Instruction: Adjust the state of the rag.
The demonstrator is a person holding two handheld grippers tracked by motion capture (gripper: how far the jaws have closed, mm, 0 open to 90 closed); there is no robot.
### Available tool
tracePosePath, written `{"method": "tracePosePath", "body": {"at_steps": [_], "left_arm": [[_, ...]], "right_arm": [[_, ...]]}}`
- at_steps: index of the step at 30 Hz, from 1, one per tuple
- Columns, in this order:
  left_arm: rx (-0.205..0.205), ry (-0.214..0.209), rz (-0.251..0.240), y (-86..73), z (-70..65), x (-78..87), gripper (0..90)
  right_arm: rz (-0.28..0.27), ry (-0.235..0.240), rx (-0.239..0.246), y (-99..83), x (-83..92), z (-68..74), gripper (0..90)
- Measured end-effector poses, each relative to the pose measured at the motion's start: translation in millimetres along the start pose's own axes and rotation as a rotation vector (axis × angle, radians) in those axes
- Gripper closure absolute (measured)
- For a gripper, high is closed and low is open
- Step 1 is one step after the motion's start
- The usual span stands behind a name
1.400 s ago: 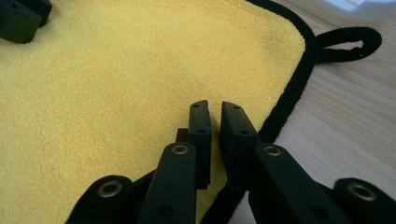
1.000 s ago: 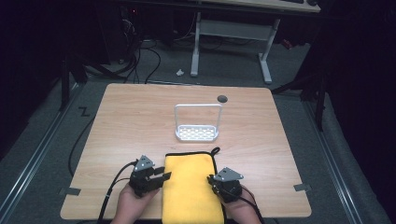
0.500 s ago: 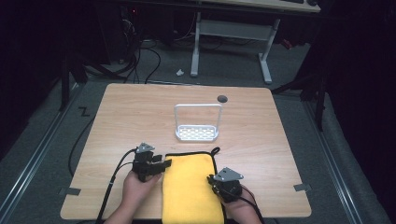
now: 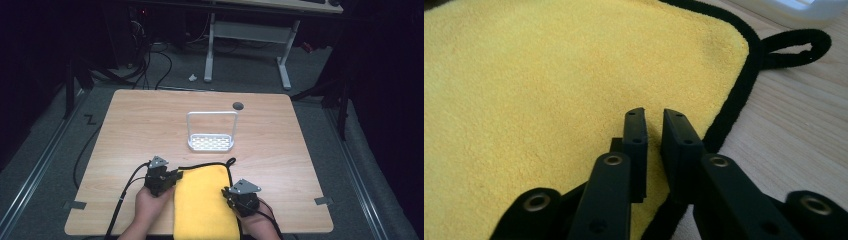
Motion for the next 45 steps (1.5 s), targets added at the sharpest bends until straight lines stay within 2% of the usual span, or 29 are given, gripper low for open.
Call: {"method": "tracePosePath", "body": {"at_steps": [3,7,9,10,12,15,17,19,22,26,33,38,40,42,45], "left_arm": [[-0.002,0.003,-0.004,-0.3,-0.4,0.3,77.8],[0.0,-0.003,-0.002,-0.4,0.0,0.5,77.0],[-0.001,-0.004,-0.002,-0.5,-0.1,0.8,76.0],[-0.001,-0.005,-0.002,-0.6,-0.1,0.9,75.6],[0.002,-0.011,-0.002,-0.7,0.0,1.1,75.0],[0.006,-0.015,-0.002,-0.7,0.2,1.3,74.2],[0.007,-0.015,-0.002,-0.8,0.2,1.3,74.0],[0.008,-0.015,-0.003,-0.7,0.3,1.2,73.8],[0.009,-0.016,-0.002,-0.7,0.4,1.2,73.5],[0.014,-0.02,-0.002,-0.7,0.5,1.3,73.5],[0.014,-0.019,-0.002,-0.7,0.6,1.3,73.6],[0.014,-0.017,-0.001,-1.0,0.4,1.6,73.6],[0.016,-0.023,-0.002,-1.3,0.2,1.8,73.7],[0.034,-0.033,0.004,-1.2,1.6,1.9,74.6],[0.039,-0.036,0.007,-1.2,1.9,1.8,75.9]], "right_arm": [[-0.045,-0.014,-0.029,9.3,3.7,-6.0,68.7],[-0.048,-0.063,-0.036,25.8,-1.0,-20.8,57.8],[-0.05,-0.067,-0.046,35.1,-7.0,-28.1,52.4],[-0.036,-0.067,-0.056,38.6,-11.9,-32.4,48.4],[-0.014,-0.062,-0.105,43.4,-23.1,-40.4,43.9],[0.02,-0.102,-0.117,46.3,-36.6,-54.1,40.3],[0.033,-0.084,-0.146,44.1,-40.4,-56.8,39.4],[0.032,-0.064,-0.174,40.8,-42.2,-58.1,39.6],[0.022,-0.052,-0.177,39.4,-41.1,-56.5,43.6],[0.015,-0.038,-0.165,39.8,-41.3,-49.4,58.5],[0.008,-0.009,-0.14,40.3,-43.0,-40.0,76.8],[-0.006,-0.027,-0.088,40.0,-41.2,-35.7,78.2],[-0.042,-0.038,-0.071,40.9,-37.1,-32.6,78.3],[-0.061,-0.045,-0.048,40.7,-33.3,-28.6,78.3],[-0.089,-0.046,-0.049,41.2,-27.3,-25.5,78.3]]}}
Point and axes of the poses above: each handheld gripper's, and its own axes: x roughly backward along the jaws, y roughly out of its top, z roughly to its left, the point moved 8 cm from there along -x, roughly forward along the jaws, and after that the axes turned 12 degrees about y, right-handed, at the moved point
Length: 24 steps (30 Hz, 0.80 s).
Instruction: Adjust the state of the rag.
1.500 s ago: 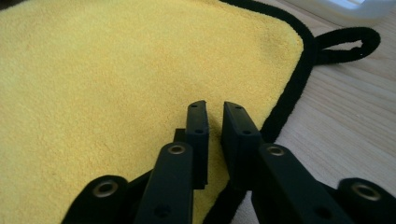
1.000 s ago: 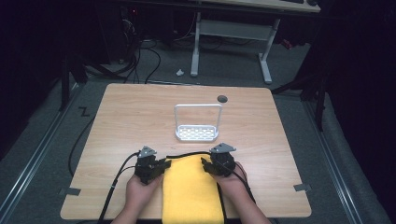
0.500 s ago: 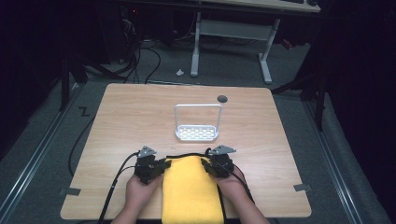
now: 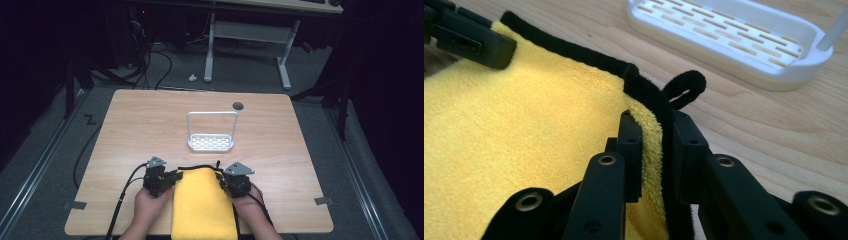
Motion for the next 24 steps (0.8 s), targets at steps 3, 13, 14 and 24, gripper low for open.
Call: {"method": "tracePosePath", "body": {"at_steps": [3,13,14,24], "left_arm": [[-0.017,0.004,-0.002,-0.6,-1.3,0.9,78.3],[-0.031,0.004,-0.057,5.3,-2.1,7.1,83.3],[-0.031,0.003,-0.074,7.5,-2.0,8.3,83.6],[-0.024,-0.008,-0.164,34.4,-11.9,26.6,83.7]], "right_arm": [[-0.018,0.0,-0.012,1.3,2.7,0.9,78.3],[-0.065,-0.012,-0.006,8.8,12.2,3.2,78.3],[-0.08,-0.015,-0.003,11.9,13.9,4.2,78.3],[-0.149,-0.027,0.003,30.2,26.6,4.3,78.3]]}}
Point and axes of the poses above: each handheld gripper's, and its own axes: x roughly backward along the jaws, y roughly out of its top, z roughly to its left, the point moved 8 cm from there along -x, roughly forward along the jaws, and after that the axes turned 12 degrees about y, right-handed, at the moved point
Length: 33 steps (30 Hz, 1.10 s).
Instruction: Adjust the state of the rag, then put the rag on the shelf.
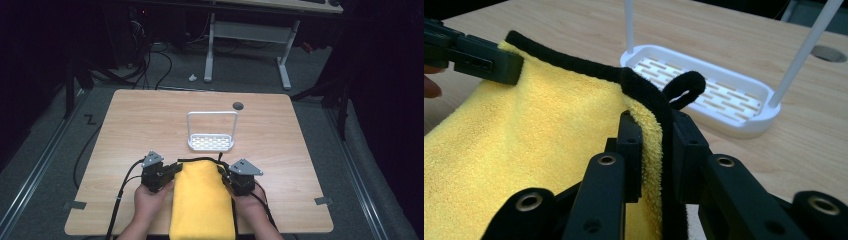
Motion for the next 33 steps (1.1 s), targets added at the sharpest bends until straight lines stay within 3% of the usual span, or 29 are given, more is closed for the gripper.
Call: {"method": "tracePosePath", "body": {"at_steps": [12,21,25,33], "left_arm": [[-0.056,0.008,-0.117,48.8,-14.9,16.7,83.9],[-0.052,-0.007,-0.193,79.8,-23.3,31.3,83.9],[-0.064,-0.007,-0.233,92.4,-28.3,39.3,84.0],[-0.096,-0.006,-0.315,117.8,-38.5,58.0,84.1]], "right_arm": [[-0.099,-0.027,0.014,35.3,19.8,-9.3,78.2],[-0.176,-0.041,0.035,61.6,33.5,-10.8,78.2],[-0.211,-0.037,0.018,72.1,41.4,-10.8,78.2],[-0.274,-0.056,0.057,103.3,61.4,-10.3,78.2]]}}
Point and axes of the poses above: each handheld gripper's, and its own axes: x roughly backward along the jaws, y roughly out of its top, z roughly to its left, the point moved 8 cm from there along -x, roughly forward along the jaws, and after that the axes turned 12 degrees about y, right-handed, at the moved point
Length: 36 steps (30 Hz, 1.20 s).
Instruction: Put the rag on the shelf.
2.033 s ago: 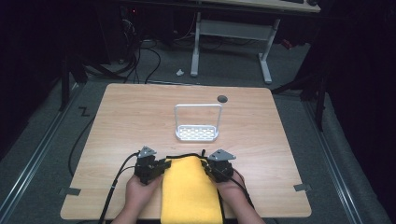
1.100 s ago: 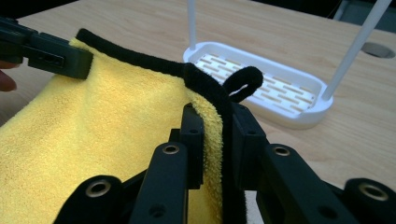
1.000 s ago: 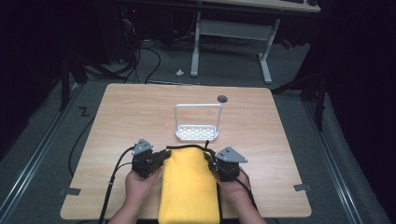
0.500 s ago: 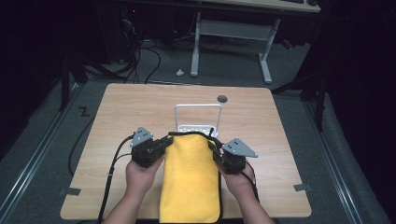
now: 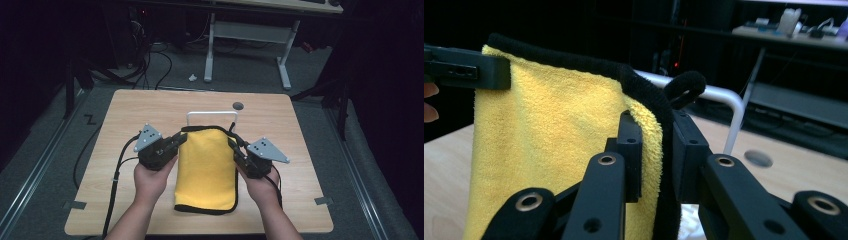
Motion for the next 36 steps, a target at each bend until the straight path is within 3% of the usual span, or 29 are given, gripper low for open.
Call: {"method": "tracePosePath", "body": {"at_steps": [4,10,20,27,36], "left_arm": [[0.002,-0.004,-0.029,13.9,-1.0,3.5,84.3],[-0.027,0.002,-0.082,45.4,-1.3,7.3,84.4],[-0.031,-0.004,-0.144,76.4,0.9,5.6,84.6],[-0.008,-0.012,-0.142,78.0,5.8,-3.9,84.6],[-0.045,-0.005,-0.126,89.2,8.8,-31.0,84.5]], "right_arm": [[-0.027,-0.006,0.01,17.5,2.6,-1.9,78.2],[-0.046,-0.01,0.033,38.7,-0.2,-2.6,78.2],[-0.11,-0.022,0.061,72.9,3.2,-9.8,78.2],[-0.114,-0.031,0.061,81.2,-0.5,-16.8,78.3],[-0.108,-0.056,0.039,87.8,-8.5,-38.6,78.3]]}}
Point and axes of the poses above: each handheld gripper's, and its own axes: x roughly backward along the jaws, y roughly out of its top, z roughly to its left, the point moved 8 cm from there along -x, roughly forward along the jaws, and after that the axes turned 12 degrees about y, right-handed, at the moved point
